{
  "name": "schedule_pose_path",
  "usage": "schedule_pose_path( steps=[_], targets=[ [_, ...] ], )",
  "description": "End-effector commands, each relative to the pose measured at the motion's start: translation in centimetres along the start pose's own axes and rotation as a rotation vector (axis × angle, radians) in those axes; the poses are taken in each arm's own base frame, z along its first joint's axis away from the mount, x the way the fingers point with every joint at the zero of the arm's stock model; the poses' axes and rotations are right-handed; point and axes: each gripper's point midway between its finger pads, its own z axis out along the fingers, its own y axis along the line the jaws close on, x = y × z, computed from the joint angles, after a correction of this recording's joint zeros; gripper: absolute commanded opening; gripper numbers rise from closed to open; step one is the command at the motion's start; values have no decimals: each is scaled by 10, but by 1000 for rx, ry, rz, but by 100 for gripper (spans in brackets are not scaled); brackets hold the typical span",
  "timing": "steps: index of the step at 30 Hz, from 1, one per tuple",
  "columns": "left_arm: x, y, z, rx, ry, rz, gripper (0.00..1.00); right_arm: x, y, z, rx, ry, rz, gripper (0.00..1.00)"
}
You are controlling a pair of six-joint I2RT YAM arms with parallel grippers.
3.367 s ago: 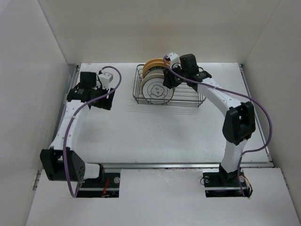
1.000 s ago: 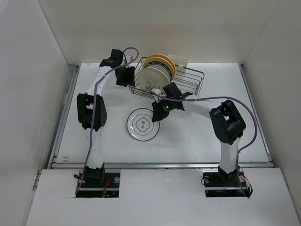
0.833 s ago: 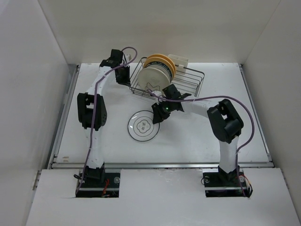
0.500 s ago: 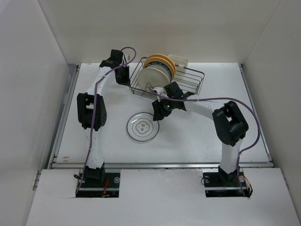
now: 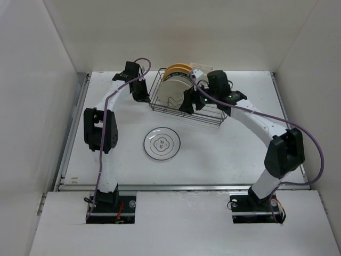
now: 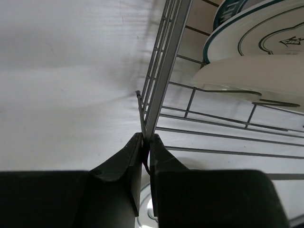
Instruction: Unload the plates from the dish rack
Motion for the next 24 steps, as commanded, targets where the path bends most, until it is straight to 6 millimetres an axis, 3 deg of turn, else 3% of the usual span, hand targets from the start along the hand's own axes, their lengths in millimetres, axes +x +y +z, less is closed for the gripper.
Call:
schedule_pose_path(
  steps=[1, 4, 6, 8, 11, 16, 20, 23, 24],
  targets=[
    [84, -29, -6, 95, 318, -204, 0, -63, -20, -28, 77, -169, -52, 76],
    [89, -46, -9, 183, 339, -279, 0, -82, -50, -32, 190, -203, -62, 76],
    [94, -48, -10, 200, 346, -299, 0, -82, -69, -23, 225, -180, -85, 76],
    [87, -51, -16, 210, 306, -294, 0, -90, -84, -17, 271, -163, -105, 76],
    [85, -56, -15, 234, 292, -346, 0, -98, -96, -13, 313, -166, -141, 77],
    [78, -70, -10, 251, 261, -321, 0, -91, -117, 9, 330, -105, -170, 77],
    [77, -66, -1, 233, 262, -315, 0, -87, -120, 17, 320, -88, -174, 61],
    [76, -70, -5, 239, 263, -274, 0, -82, -121, 18, 318, -77, -169, 42],
    [76, -69, -4, 233, 257, -262, 6, -85, -121, 18, 320, -85, -184, 33]
  ],
)
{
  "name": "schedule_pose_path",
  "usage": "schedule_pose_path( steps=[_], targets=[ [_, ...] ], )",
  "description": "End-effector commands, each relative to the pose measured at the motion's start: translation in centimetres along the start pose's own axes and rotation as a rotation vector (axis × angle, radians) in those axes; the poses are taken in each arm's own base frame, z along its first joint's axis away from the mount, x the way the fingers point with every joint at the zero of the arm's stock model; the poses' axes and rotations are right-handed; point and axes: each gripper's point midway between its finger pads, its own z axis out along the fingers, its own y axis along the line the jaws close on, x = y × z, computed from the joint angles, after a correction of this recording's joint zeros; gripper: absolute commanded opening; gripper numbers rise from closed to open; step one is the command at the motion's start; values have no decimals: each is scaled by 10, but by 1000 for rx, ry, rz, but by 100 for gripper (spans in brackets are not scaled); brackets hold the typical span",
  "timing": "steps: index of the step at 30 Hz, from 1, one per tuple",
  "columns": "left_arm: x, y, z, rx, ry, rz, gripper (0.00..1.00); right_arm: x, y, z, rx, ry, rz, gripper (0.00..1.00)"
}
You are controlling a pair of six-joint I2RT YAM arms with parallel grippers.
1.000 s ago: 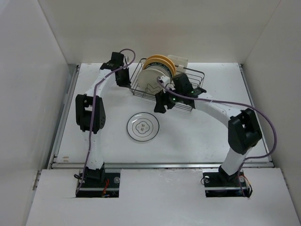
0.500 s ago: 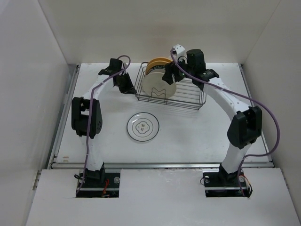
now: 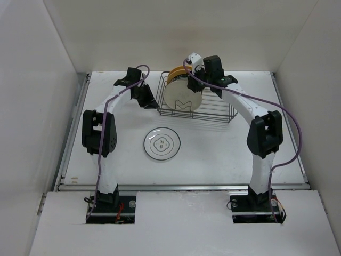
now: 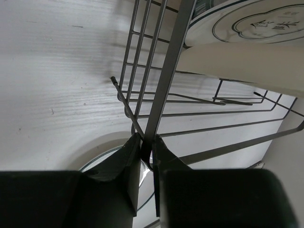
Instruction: Unload the plates from the dish rack
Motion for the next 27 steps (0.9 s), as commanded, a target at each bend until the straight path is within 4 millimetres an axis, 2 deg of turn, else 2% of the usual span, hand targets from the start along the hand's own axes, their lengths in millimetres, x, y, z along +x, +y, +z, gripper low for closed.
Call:
schedule_pose_path(
  steps=[1, 3, 4, 5, 6, 7, 8, 9, 11, 13, 15, 16, 18, 19, 21, 22, 23, 25, 27],
  targets=[
    [40, -10, 11, 15, 152, -9, 11, -23, 0, -9, 5, -51, -20, 29],
    [41, -7, 9, 1, 159, 17, 25, -16, -2, -5, 14, -28, -34, 18],
    [40, -8, 7, 2, 158, 26, 29, -15, -2, -5, 14, -28, -34, 7],
    [43, -6, 6, -6, 170, 32, 29, -14, -4, -7, 25, -24, -42, 1],
    [43, -5, 6, -5, 171, 44, 30, -14, -6, -11, 41, -22, -53, 0],
    [44, -2, 6, -17, 172, 59, 30, -21, -9, -19, 66, -46, -60, 0],
    [44, -2, 6, -17, 172, 59, 29, -19, -11, -17, 77, -45, -69, 0],
    [42, 0, 6, -26, 166, 72, 27, -30, -12, -27, 94, -76, -77, 0],
    [43, 1, 4, -34, 158, 75, 15, -42, -18, -37, 140, -123, -87, 0],
    [43, 1, 4, -35, 157, 64, 2, -68, -23, -59, 186, -200, -102, 0],
    [43, 1, 4, -35, 157, 64, 0, -83, -32, -73, 260, -268, -89, 0],
    [43, 0, 4, -35, 157, 55, 0, -98, -33, -90, 288, -321, -72, 0],
    [41, -1, 4, -31, 150, 58, 0, -113, -39, -107, 343, -395, -56, 0],
    [39, -2, 5, -26, 142, 51, 0, -124, -37, -123, 351, -440, -62, 0],
    [37, -4, 6, -23, 135, 27, 0, -128, -36, -134, 360, -473, -43, 0],
    [38, 1, 6, -32, 138, -2, 0, -126, -37, -137, 372, -473, -39, 0],
    [34, -5, 7, -8, 126, -9, 0, -125, -34, -142, 369, -477, -25, 0],
    [32, 1, 6, 3, 124, -77, 0, -113, -39, -144, 391, -458, -1, 0],
    [28, 4, 7, 6, 112, -91, 0, -112, -39, -154, 387, -478, 56, 0]
  ],
)
